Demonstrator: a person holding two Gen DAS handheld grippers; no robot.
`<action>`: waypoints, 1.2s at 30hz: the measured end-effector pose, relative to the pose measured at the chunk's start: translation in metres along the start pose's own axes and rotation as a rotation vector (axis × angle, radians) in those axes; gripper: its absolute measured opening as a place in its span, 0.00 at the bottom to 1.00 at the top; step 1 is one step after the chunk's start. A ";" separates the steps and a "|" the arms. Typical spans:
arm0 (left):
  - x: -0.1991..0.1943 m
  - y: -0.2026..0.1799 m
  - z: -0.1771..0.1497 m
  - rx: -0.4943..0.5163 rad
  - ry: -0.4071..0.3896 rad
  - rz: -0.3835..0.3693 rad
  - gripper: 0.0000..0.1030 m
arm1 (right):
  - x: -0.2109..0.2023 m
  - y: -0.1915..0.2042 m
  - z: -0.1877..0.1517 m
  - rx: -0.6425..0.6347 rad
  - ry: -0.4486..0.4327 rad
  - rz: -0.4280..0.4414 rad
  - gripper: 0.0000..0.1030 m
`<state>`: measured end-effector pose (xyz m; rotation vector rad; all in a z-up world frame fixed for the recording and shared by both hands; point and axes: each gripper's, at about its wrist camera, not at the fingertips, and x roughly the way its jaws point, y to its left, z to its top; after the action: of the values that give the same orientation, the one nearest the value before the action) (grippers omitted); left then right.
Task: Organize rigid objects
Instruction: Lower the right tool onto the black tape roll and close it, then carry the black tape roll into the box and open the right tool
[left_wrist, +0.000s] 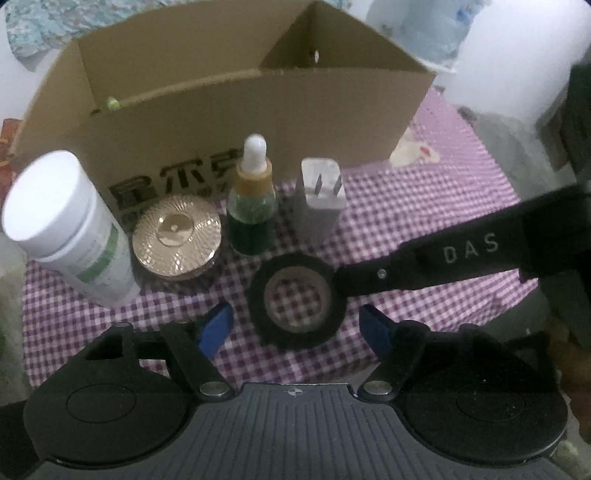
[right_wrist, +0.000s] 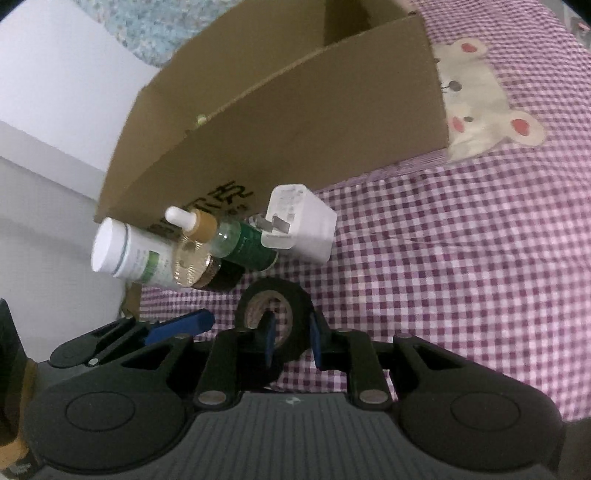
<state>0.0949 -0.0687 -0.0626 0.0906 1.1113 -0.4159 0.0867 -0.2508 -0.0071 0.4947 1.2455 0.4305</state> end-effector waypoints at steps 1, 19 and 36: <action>0.003 0.001 -0.001 0.003 0.007 -0.003 0.70 | 0.005 0.000 0.001 -0.005 0.005 -0.005 0.21; 0.020 -0.004 -0.002 0.044 -0.004 0.025 0.65 | 0.047 0.018 0.005 -0.103 0.008 -0.049 0.22; -0.006 -0.006 -0.003 0.021 -0.064 0.020 0.64 | 0.032 0.021 0.000 -0.118 -0.037 -0.078 0.20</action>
<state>0.0880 -0.0714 -0.0576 0.1056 1.0422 -0.4101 0.0943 -0.2153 -0.0199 0.3513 1.1919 0.4246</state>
